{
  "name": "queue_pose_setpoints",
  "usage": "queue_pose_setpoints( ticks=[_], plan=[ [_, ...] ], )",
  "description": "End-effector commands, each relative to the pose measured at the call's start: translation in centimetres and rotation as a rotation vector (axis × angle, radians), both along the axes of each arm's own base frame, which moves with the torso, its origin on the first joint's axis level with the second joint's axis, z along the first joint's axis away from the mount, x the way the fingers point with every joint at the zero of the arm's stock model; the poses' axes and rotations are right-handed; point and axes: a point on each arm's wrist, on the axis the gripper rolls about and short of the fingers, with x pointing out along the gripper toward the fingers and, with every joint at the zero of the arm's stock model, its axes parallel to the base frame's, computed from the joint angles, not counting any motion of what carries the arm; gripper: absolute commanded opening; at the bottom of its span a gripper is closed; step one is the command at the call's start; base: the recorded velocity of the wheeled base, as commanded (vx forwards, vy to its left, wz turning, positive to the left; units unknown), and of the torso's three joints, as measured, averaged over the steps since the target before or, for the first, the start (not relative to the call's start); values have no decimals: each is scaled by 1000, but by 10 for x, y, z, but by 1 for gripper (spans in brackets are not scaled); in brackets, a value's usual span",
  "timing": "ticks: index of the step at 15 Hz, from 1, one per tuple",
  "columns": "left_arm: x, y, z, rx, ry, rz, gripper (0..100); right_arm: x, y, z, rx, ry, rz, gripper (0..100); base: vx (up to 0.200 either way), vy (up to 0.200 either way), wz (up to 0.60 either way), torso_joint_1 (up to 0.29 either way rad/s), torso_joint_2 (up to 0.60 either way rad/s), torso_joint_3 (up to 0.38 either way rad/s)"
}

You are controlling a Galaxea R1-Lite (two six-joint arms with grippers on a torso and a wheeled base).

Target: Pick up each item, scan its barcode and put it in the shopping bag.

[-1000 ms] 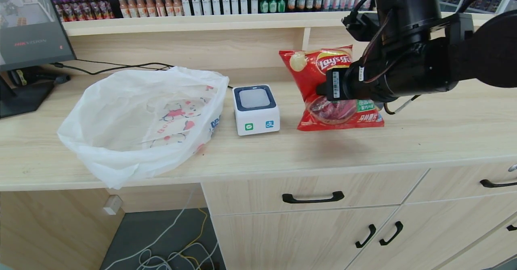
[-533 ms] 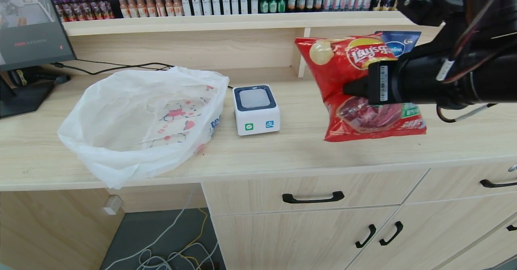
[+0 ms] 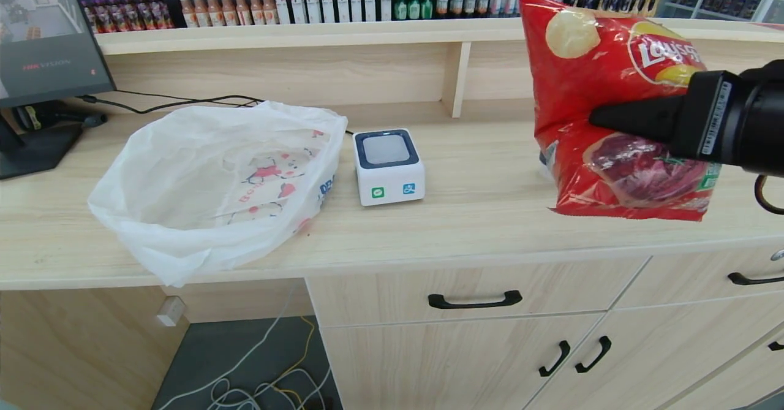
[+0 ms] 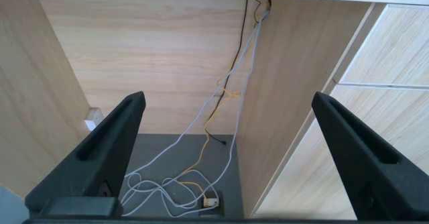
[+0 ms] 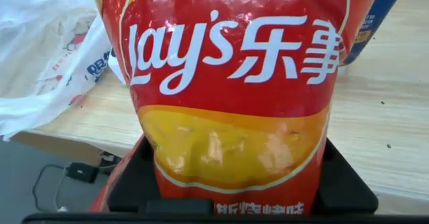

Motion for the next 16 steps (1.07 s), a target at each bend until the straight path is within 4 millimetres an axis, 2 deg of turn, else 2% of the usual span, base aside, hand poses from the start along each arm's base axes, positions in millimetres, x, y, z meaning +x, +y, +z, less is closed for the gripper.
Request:
queue_pose_setpoints(
  ticks=[1, 7, 13, 16],
  plan=[
    [0, 0, 0, -1, 0, 0, 100, -16, -9, -10, 60, -36, 46, 0, 0, 0, 0, 0, 0, 0],
    [0, 0, 0, 0, 0, 0, 100, -33, -14, -58, 195, -156, 317, 0, 0, 0, 0, 0, 0, 0],
    [0, 0, 0, -1, 0, 0, 100, -27, -5, -92, 349, -168, 466, 0, 0, 0, 0, 0, 0, 0],
    [0, 0, 0, 0, 0, 0, 100, -26, -2, -99, 485, -174, 545, 0, 0, 0, 0, 0, 0, 0]
  ],
)
